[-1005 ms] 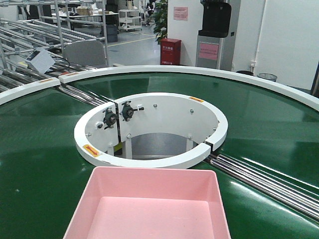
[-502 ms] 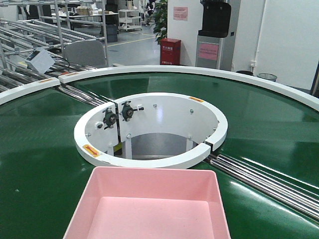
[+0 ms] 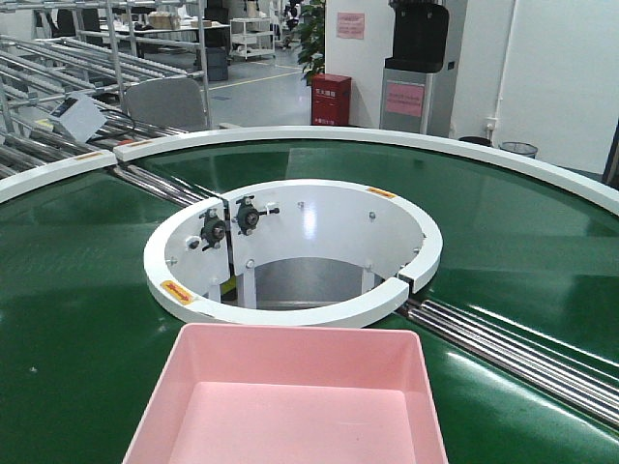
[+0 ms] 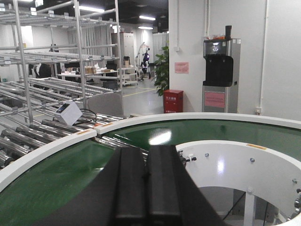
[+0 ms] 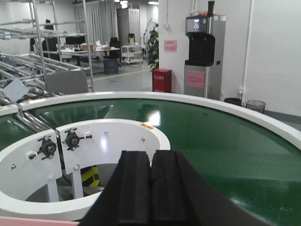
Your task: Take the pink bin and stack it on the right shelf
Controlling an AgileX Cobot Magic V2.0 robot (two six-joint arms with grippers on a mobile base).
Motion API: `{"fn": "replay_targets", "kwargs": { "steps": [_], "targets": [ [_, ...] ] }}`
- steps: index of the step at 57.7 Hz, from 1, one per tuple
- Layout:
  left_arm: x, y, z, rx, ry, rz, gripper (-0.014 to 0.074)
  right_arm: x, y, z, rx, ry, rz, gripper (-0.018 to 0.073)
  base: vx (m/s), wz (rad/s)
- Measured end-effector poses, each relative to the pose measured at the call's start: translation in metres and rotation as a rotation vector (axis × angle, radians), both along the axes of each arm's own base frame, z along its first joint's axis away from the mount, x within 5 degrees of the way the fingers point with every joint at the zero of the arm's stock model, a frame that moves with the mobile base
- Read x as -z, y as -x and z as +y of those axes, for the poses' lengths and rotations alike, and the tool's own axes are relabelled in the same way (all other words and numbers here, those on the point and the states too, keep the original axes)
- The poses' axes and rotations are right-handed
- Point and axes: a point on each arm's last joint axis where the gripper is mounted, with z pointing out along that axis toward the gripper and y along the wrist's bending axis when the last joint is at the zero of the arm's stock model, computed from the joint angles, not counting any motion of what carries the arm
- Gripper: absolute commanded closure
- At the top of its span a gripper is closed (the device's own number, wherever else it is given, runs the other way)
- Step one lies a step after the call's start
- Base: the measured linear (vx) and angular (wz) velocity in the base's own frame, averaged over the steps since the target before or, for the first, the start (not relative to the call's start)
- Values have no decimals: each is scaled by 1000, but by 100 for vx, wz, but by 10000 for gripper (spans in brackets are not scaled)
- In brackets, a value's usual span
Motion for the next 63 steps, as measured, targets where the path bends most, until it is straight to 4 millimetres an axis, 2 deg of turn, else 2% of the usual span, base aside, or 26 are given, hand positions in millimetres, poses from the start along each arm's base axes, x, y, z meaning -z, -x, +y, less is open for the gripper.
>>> {"fn": "replay_targets", "kwargs": {
  "steps": [5,10,22,28,35,42,49,56,60,63],
  "targets": [
    [0,0,0,0,0,-1,556,0,0,0,0,0,3,461,0,0],
    [-1,1,0,0,0,-6,503,0,0,0,0,0,-1,346,0,0],
    [-1,1,0,0,0,-5,266,0,0,0,-1,-4,-1,-15,0,0],
    [0,1,0,1,0,1,160,0,0,0,-1,-4,-1,-109,0,0],
    [1,1,0,2,-1,13,106,0,0,0,-1,-5,0,-118,0,0],
    [1,0,0,4,3,20,106,2,0,4,-29,-47,21,-85,0,0],
    [8,-1,-4,33,14,91,106,6,-4,16,-106,-37,110,-60,0,0],
    [17,-11,-11,90,4,258,106,6,-23,29,-159,22,302,-58,0,0],
    [22,-27,-17,123,-2,386,106,1,-37,36,-179,41,397,-57,0,0],
    [25,-44,-23,159,3,498,106,2,-56,44,-188,40,494,-54,0,0]
  ]
}}
